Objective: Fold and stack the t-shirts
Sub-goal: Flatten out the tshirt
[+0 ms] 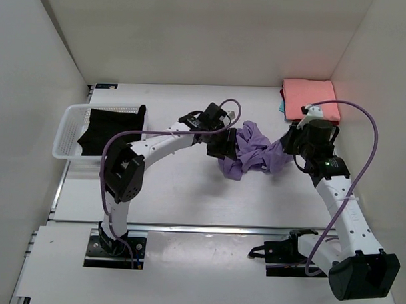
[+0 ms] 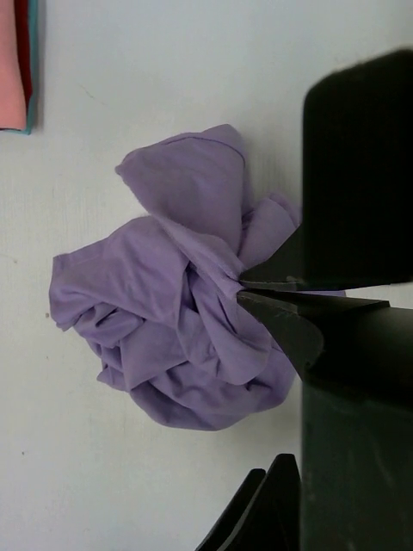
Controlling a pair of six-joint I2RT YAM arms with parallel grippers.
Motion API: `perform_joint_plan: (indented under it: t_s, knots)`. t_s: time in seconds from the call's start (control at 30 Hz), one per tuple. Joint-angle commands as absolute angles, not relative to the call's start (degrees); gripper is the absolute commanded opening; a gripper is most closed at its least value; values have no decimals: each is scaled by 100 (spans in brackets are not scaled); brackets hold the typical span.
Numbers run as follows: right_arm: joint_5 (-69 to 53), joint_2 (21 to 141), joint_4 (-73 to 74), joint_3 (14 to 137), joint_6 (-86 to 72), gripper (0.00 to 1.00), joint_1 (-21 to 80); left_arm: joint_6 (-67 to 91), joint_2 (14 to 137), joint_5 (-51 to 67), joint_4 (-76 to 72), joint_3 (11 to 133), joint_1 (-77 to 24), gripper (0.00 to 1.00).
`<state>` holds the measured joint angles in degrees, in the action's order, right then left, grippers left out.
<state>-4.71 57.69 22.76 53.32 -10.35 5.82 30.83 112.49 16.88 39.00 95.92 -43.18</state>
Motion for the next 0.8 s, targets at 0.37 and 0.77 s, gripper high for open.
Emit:
perform_joint_plan:
  t_s: [0.37,0.77]
  knots:
    - [-756,5476,2109,4940,-1143,0,167,4692,11583,1468,2013,8964,-4386,70]
    - [-905,5414,2144,4737,-1151,0,70,5352,12586,1565,1802,9861,-4535,17]
